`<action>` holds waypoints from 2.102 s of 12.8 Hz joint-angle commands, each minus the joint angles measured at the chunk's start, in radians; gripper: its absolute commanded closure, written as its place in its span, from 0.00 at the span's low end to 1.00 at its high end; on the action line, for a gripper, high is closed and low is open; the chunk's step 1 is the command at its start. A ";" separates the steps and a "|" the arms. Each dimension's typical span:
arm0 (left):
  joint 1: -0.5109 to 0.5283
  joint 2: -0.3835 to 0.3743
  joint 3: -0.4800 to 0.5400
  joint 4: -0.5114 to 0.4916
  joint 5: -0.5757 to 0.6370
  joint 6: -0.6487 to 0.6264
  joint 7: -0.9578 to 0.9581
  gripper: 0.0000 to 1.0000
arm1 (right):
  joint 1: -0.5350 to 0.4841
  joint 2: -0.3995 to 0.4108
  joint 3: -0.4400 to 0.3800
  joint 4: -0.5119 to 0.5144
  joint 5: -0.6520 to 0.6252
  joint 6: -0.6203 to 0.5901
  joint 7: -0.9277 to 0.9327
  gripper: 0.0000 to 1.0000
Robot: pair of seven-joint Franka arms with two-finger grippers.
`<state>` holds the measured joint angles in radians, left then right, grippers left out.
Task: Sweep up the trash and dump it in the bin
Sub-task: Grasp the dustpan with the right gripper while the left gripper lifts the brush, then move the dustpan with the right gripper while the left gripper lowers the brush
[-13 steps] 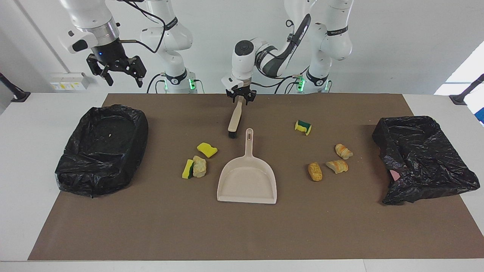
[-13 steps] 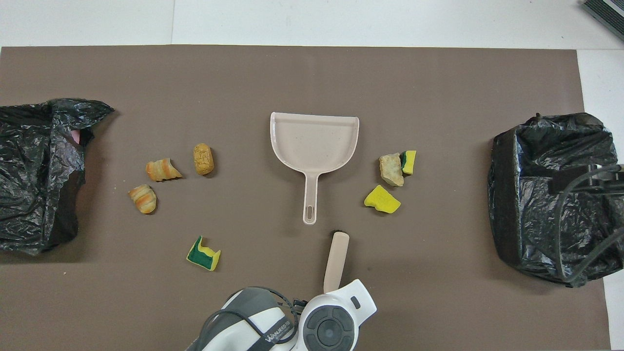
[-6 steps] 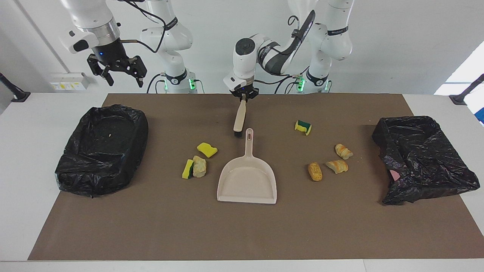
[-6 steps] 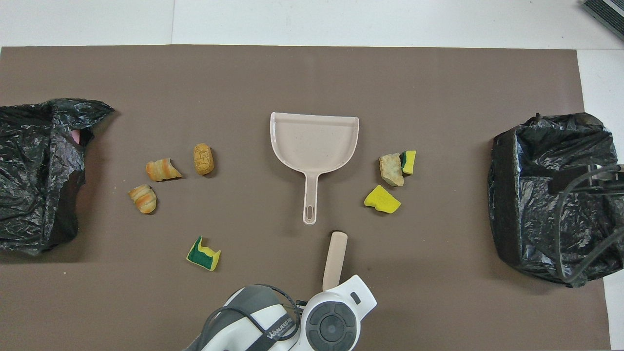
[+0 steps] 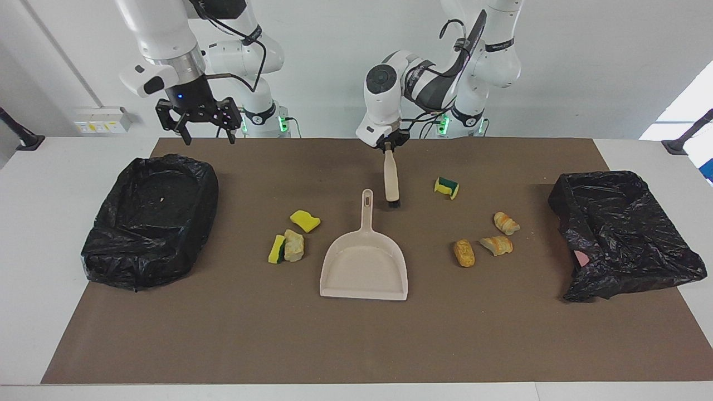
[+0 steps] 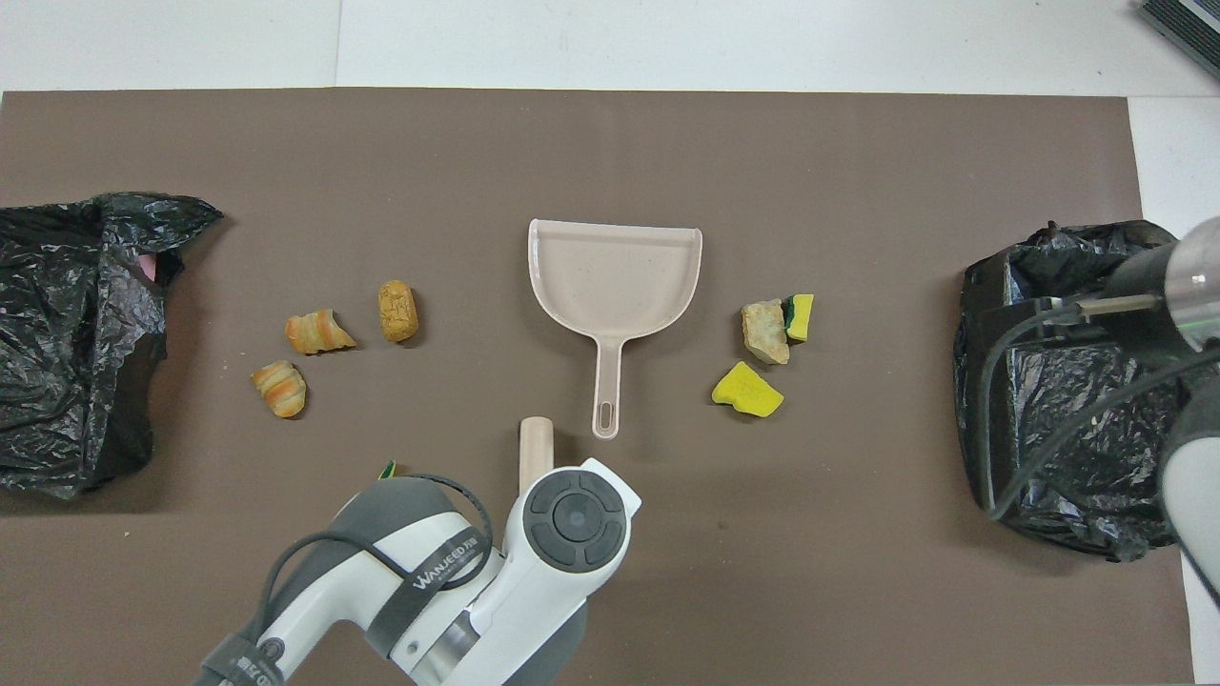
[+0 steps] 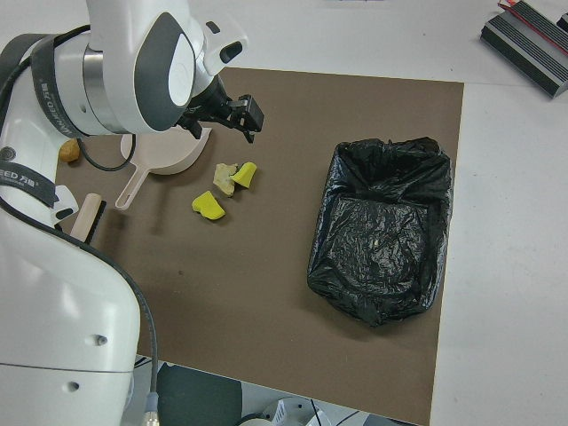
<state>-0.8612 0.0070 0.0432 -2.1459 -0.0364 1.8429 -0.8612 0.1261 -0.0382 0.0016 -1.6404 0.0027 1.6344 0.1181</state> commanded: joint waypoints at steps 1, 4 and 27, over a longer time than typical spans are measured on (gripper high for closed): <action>0.086 0.008 -0.010 0.032 0.090 -0.036 -0.085 1.00 | 0.070 0.069 0.000 0.002 0.020 0.074 0.128 0.00; 0.210 0.043 -0.013 0.079 0.167 -0.042 -0.064 1.00 | 0.141 0.147 0.000 -0.002 0.040 0.148 0.274 0.00; 0.763 0.008 -0.020 -0.100 0.170 0.185 0.477 1.00 | 0.452 0.451 0.002 -0.073 0.066 0.470 0.377 1.00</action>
<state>-0.0917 0.0467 0.0335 -2.2130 0.1685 2.0016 -0.4305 0.5964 0.4297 -0.0035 -1.6953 0.0551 2.0882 0.5847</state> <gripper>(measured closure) 0.744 0.626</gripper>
